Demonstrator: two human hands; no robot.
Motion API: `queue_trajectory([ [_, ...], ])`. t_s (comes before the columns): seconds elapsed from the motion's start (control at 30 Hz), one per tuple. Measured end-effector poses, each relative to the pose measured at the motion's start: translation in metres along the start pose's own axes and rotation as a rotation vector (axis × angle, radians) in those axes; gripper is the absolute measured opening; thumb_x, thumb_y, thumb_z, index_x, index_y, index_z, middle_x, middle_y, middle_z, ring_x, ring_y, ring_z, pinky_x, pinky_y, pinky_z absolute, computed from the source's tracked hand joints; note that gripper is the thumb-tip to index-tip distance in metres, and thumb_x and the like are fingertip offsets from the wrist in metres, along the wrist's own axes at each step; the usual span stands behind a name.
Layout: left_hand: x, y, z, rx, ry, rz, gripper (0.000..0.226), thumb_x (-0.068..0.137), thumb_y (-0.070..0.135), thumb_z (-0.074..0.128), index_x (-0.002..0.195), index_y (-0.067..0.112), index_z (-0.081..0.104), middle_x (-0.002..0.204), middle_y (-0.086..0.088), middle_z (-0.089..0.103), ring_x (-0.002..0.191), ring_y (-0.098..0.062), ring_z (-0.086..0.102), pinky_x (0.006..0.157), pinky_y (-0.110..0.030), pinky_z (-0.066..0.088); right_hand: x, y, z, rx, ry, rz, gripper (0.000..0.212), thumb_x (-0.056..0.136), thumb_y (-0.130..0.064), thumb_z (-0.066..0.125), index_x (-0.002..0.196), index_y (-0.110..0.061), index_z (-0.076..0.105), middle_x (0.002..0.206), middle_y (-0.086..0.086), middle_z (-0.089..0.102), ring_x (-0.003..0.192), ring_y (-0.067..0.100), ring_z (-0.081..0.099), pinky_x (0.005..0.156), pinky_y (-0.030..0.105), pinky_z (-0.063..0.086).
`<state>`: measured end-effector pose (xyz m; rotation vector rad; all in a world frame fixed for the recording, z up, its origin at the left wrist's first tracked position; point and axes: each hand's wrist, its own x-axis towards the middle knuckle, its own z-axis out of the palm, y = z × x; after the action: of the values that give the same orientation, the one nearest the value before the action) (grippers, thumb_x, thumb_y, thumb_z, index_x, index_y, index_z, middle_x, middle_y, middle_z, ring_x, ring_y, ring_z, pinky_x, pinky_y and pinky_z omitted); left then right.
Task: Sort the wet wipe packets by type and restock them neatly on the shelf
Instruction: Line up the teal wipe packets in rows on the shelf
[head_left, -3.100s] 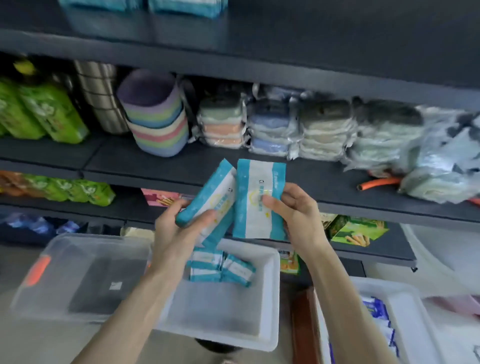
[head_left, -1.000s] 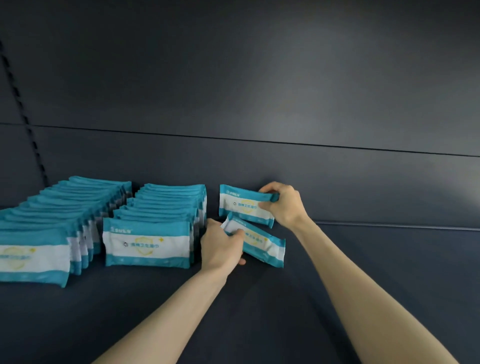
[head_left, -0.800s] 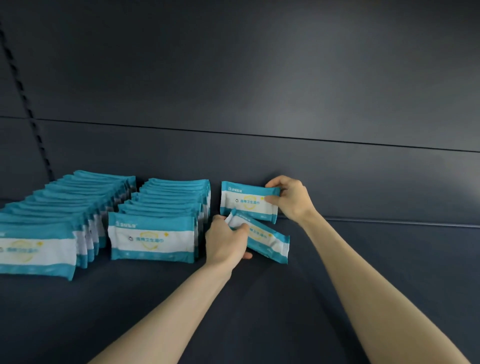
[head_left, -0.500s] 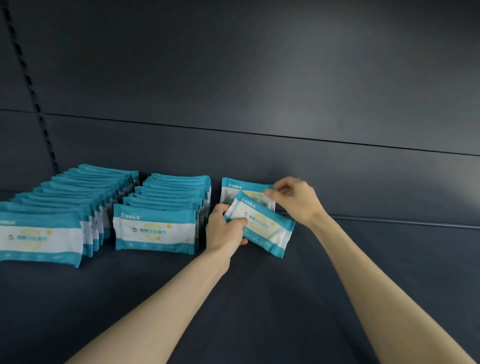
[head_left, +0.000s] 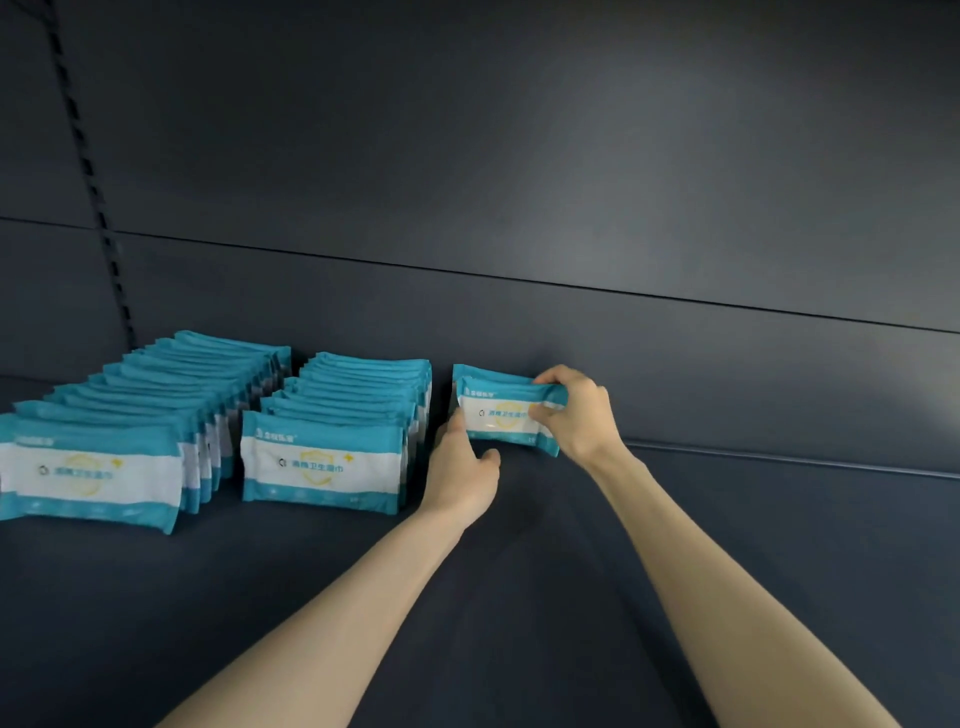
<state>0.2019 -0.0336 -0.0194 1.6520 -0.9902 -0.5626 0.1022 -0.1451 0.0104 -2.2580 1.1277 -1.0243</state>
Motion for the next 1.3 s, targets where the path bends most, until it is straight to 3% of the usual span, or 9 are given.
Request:
queue_trajectory([
  [0.17, 0.001, 0.002, -0.004, 0.048, -0.042, -0.020, 0.065, 0.097, 0.015, 0.049, 0.152, 0.017, 0.014, 0.158, 0.000, 0.017, 0.143, -0.017, 0.023, 0.111, -0.027, 0.023, 0.000, 0.004, 0.013, -0.154, 0.063, -0.044, 0.033, 0.083, -0.014, 0.070, 0.114, -0.016, 0.060, 0.115, 0.000, 0.036, 0.112, 0.017, 0.039, 0.086, 0.029, 0.043],
  [0.23, 0.003, 0.001, -0.005, 0.093, -0.066, -0.031, 0.062, 0.098, 0.017, 0.048, 0.151, 0.017, 0.017, 0.160, 0.000, 0.002, 0.146, -0.018, 0.012, 0.113, -0.028, 0.019, -0.002, 0.006, 0.016, -0.264, 0.068, -0.063, 0.039, 0.084, -0.019, 0.069, 0.120, -0.020, 0.056, 0.122, 0.002, 0.034, 0.117, 0.018, 0.033, 0.085, 0.035, 0.046],
  [0.33, 0.003, 0.001, -0.005, 0.112, -0.088, -0.029, 0.057, 0.098, 0.018, 0.048, 0.149, 0.020, 0.025, 0.160, -0.001, -0.005, 0.146, -0.019, 0.011, 0.112, -0.029, 0.022, -0.004, 0.006, 0.018, -0.385, 0.082, -0.078, 0.050, 0.083, -0.019, 0.069, 0.129, -0.021, 0.050, 0.134, 0.007, 0.030, 0.124, 0.024, 0.030, 0.096, 0.040, 0.043],
  [0.43, 0.002, 0.000, -0.004, 0.104, -0.070, 0.012, 0.051, 0.095, 0.016, 0.051, 0.144, 0.019, 0.036, 0.159, -0.001, 0.009, 0.143, -0.019, 0.022, 0.108, -0.027, 0.027, -0.010, 0.000, 0.012, -0.399, 0.104, -0.075, 0.054, 0.084, -0.018, 0.069, 0.133, -0.020, 0.047, 0.142, 0.007, 0.027, 0.128, 0.026, 0.028, 0.101, 0.041, 0.041],
  [0.63, -0.019, 0.018, -0.015, 0.189, 0.088, 0.246, 0.031, 0.091, 0.005, 0.055, 0.122, 0.009, 0.055, 0.137, -0.006, 0.042, 0.126, -0.018, 0.043, 0.088, -0.005, 0.022, -0.050, -0.032, -0.024, -0.228, 0.146, -0.084, 0.034, 0.092, -0.017, 0.060, 0.125, -0.014, 0.054, 0.138, 0.002, 0.039, 0.125, 0.020, 0.038, 0.094, 0.033, 0.043],
  [0.8, -0.075, 0.059, -0.052, 0.215, 0.083, 0.573, 0.015, 0.091, 0.011, 0.056, 0.104, 0.012, 0.063, 0.094, 0.005, 0.066, 0.094, -0.015, 0.062, 0.088, -0.031, 0.047, -0.110, -0.066, -0.060, -0.105, 0.234, -0.134, 0.018, 0.093, -0.017, 0.057, 0.109, -0.010, 0.064, 0.111, 0.001, 0.060, 0.094, 0.015, 0.058, 0.085, 0.034, 0.051],
  [0.93, -0.150, 0.057, -0.077, 0.263, 0.081, 0.765, 0.015, 0.091, 0.023, 0.054, 0.097, 0.013, 0.064, 0.084, 0.006, 0.070, 0.080, -0.013, 0.066, 0.079, -0.038, 0.053, -0.184, -0.078, -0.074, -0.106, 0.267, -0.210, 0.013, 0.091, -0.016, 0.059, 0.100, -0.011, 0.066, 0.100, -0.001, 0.064, 0.082, 0.014, 0.062, 0.078, 0.042, 0.053],
  [1.13, -0.269, -0.017, -0.075, 0.397, 0.049, 0.729, 0.017, 0.089, 0.033, 0.049, 0.090, 0.020, 0.061, 0.069, 0.009, 0.068, 0.062, -0.014, 0.066, 0.058, -0.037, 0.053, -0.326, -0.061, -0.059, -0.002, 0.220, -0.219, 0.016, 0.089, -0.021, 0.057, 0.095, -0.010, 0.067, 0.097, -0.002, 0.063, 0.083, 0.010, 0.061, 0.072, 0.033, 0.051],
  [1.3, -0.363, -0.133, -0.047, 0.427, -0.070, 0.369, 0.019, 0.086, 0.037, 0.046, 0.087, 0.024, 0.060, 0.073, 0.010, 0.070, 0.066, -0.013, 0.067, 0.059, -0.035, 0.053, -0.439, -0.004, 0.000, 0.043, -0.006, -0.059, 0.023, 0.088, -0.027, 0.052, 0.092, -0.010, 0.067, 0.095, 0.001, 0.064, 0.075, 0.019, 0.064, 0.065, 0.037, 0.053],
])
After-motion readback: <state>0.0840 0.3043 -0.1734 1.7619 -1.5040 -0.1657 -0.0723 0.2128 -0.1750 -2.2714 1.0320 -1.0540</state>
